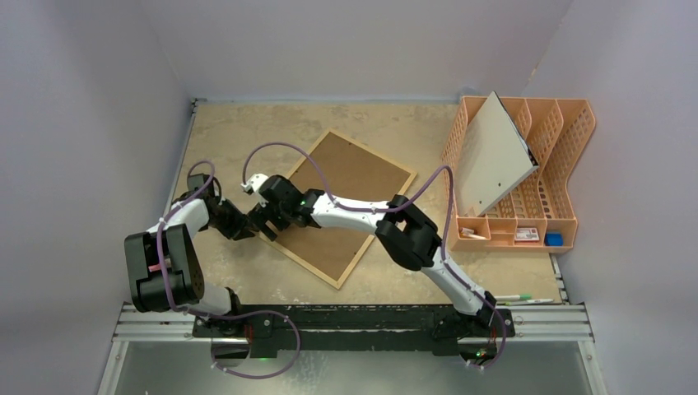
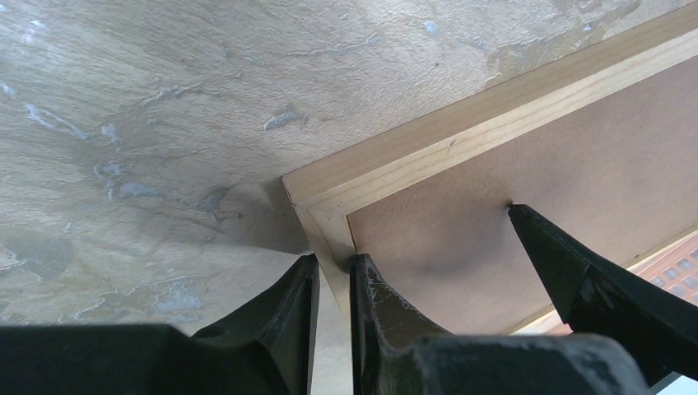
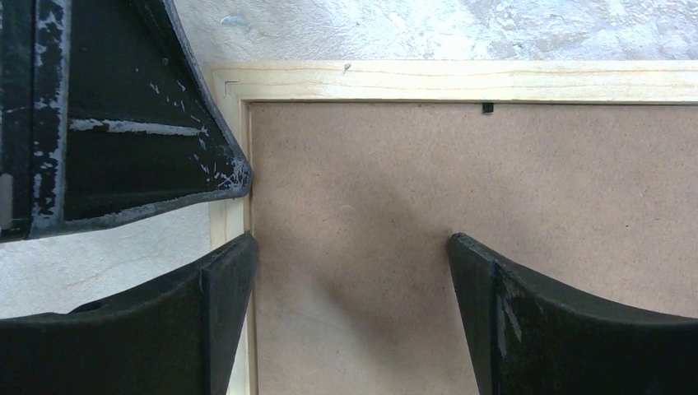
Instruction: Put the photo into the frame
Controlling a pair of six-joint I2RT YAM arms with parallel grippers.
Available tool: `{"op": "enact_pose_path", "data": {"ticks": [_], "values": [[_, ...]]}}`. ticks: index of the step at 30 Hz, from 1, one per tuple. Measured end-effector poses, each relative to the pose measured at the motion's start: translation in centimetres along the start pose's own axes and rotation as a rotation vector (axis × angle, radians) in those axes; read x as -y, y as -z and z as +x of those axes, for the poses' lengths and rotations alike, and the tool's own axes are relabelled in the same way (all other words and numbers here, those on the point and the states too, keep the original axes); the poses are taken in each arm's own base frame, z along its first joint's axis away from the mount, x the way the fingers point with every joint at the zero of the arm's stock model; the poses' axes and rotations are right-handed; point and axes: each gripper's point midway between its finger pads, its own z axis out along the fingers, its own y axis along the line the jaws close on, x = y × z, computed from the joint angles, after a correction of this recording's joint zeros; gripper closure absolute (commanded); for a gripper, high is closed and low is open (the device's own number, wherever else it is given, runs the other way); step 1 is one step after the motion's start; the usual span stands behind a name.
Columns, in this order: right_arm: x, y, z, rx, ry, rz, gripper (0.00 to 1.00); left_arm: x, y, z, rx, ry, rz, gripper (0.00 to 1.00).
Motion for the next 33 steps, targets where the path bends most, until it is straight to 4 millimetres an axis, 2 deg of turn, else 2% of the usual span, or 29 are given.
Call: {"op": "enact_pose_path", "data": {"ticks": [10, 16, 24, 33], "values": [[-0.3, 0.0, -0.2, 0.003, -0.005, -0.047, 0.11, 0.0, 0.0, 0.0, -0.001, 0.01, -0.001, 0.99], [-1.2, -0.2, -0.4, 0.009, -0.009, -0.086, 0.12, 0.0, 0.0, 0.0, -0.003, 0.012, 0.0, 1.0], [-1.0, -0.6, -0.7, 0.019, -0.015, -0.052, 0.24, -0.1, 0.0, 0.0, -0.004, 0.014, 0.0, 1.0], [-1.2, -0.7, -0.7, 0.041, -0.009, -0.072, 0.28, -0.1, 0.0, 0.0, -0.005, 0.015, -0.001, 1.0]]}}
